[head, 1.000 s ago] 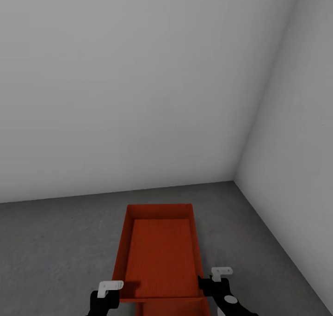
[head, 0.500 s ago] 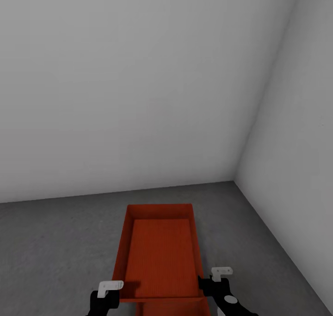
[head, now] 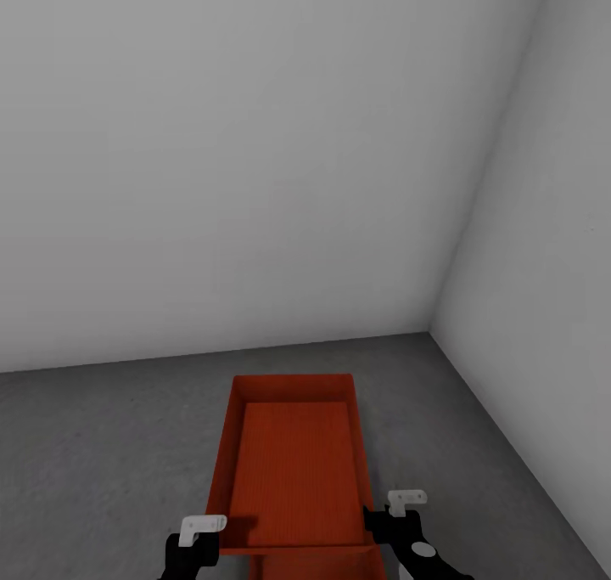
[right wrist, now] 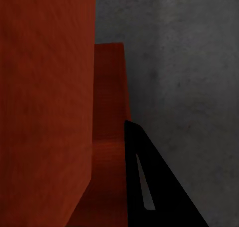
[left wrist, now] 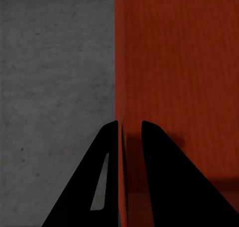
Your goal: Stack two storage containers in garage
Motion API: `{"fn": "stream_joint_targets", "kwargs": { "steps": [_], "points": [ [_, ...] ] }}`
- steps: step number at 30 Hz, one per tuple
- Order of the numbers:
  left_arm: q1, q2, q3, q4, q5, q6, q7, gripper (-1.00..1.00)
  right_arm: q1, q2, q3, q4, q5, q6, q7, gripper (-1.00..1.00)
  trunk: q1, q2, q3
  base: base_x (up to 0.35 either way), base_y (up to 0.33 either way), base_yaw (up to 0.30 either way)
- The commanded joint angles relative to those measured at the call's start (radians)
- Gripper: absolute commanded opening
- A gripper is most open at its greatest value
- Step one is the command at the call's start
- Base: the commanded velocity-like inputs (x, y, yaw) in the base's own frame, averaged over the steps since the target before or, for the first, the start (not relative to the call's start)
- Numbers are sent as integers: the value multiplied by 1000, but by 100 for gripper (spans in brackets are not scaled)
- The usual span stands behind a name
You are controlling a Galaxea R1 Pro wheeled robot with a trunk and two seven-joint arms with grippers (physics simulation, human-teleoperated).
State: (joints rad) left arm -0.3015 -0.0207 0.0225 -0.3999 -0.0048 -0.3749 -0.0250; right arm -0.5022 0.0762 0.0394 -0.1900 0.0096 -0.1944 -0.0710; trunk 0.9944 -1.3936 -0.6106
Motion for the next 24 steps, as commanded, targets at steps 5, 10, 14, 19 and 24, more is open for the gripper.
{"fn": "stream_joint_targets", "kwargs": {
  "steps": [5, 10, 14, 19, 24],
  "points": [
    [-1, 1, 16, 0, 11, -2, 8, -100, -1, -16, -7, 1, 0, -3, -12, -100, 0, 0, -1, 0, 0, 0],
    [-1, 1, 16, 0, 11, -2, 9, -100, -1, -16, -7, 1, 0, -3, -12, -100, 0, 0, -1, 0, 0, 0],
    [-1, 1, 16, 0, 11, -2, 9, -100, -1, -16, -7, 1, 0, -3, -12, -100, 0, 0, -1, 0, 0, 0],
    [-1, 1, 16, 0, 11, -2, 9, -100, -1, -16, -7, 1, 0, -3, -12, -100, 0, 0, -1, 0, 0, 0],
    [-1, 1, 16, 0, 11, -2, 8, -100, -1, -16, -7, 1, 0, -3, -12, -100, 0, 0, -1, 0, -36, 0]
  ]
}}
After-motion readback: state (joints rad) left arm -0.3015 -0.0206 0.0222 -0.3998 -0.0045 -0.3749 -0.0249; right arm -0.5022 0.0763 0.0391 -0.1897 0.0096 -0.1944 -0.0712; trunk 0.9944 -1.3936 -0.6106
